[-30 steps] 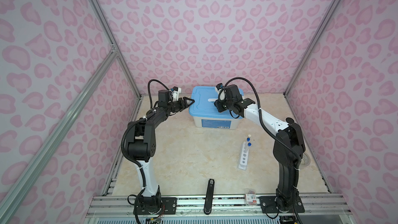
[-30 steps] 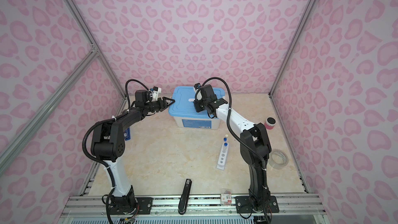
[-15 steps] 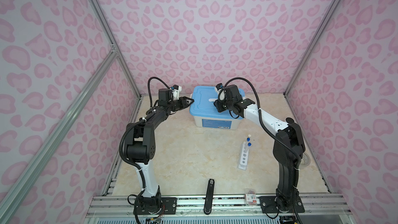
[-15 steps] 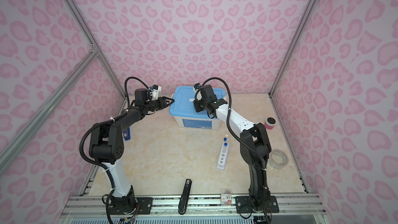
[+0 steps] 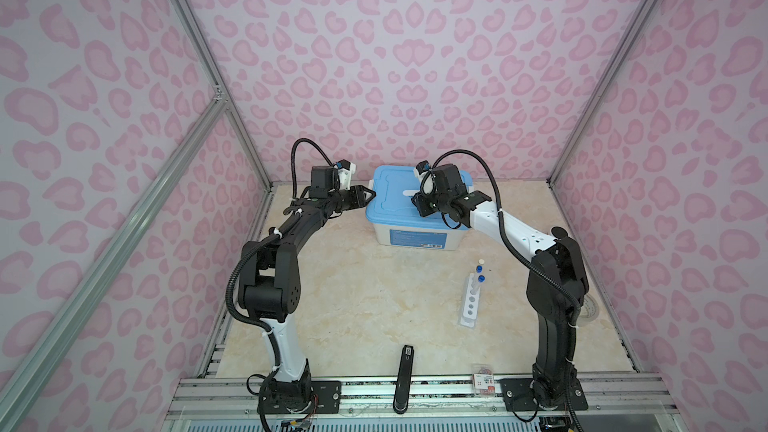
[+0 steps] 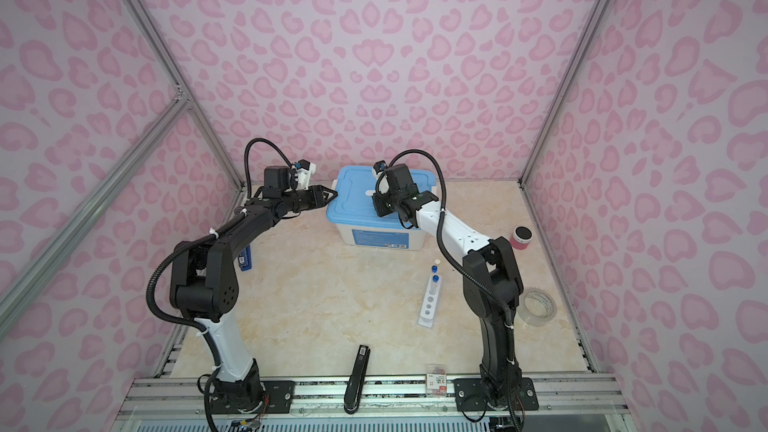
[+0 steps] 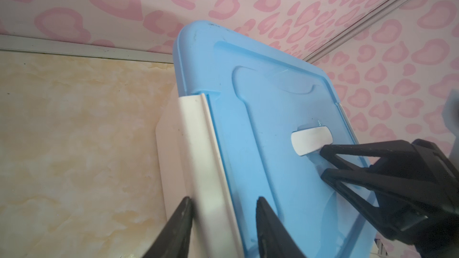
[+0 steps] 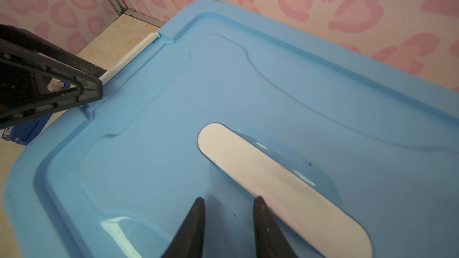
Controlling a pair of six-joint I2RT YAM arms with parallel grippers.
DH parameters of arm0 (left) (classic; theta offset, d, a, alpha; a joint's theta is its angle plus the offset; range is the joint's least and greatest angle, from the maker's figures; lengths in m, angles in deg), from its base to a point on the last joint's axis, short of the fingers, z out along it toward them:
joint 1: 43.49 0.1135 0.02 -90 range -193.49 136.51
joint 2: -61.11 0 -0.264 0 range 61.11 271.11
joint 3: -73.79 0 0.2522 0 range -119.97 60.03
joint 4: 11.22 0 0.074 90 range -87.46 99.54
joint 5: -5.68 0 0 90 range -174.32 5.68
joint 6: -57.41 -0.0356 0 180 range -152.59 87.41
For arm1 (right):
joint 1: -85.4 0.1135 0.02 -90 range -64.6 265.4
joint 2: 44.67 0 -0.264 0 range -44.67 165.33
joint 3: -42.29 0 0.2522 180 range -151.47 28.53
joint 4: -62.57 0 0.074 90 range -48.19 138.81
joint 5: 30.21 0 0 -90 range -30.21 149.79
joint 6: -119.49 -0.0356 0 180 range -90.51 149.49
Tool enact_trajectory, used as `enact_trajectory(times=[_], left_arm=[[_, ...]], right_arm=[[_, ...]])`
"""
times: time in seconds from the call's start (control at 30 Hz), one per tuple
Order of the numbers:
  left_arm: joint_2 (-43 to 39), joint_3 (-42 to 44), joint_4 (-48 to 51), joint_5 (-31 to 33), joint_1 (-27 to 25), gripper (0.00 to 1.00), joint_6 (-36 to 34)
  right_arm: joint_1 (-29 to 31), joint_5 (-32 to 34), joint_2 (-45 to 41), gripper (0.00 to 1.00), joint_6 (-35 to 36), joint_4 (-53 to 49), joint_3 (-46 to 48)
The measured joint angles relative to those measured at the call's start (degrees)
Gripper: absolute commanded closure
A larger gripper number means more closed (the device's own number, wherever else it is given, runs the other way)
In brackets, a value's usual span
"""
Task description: Organize the chemistry lab equipment
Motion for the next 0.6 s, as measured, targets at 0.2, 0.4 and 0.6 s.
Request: enact_trajectory(times=[0.2,0.4,0.6], left_arm=[[0.26,-2.12,3.96,3.93,-1.09,0.59,-2.69],[0.66,-3.93,7.06,7.39,-2.10,0.61,-4.44],[0.94,-5.73,9.57,10.19,-2.95,0.63,-5.88]], right_arm=[[0.00,0.02,0.02,0.66,0.02,0.24,0.17],[0.00,0.00,0.28,0.66,0.04,1.01,0.22],[0.04,0.00,0.42,0.67,0.04,1.42,0.24]])
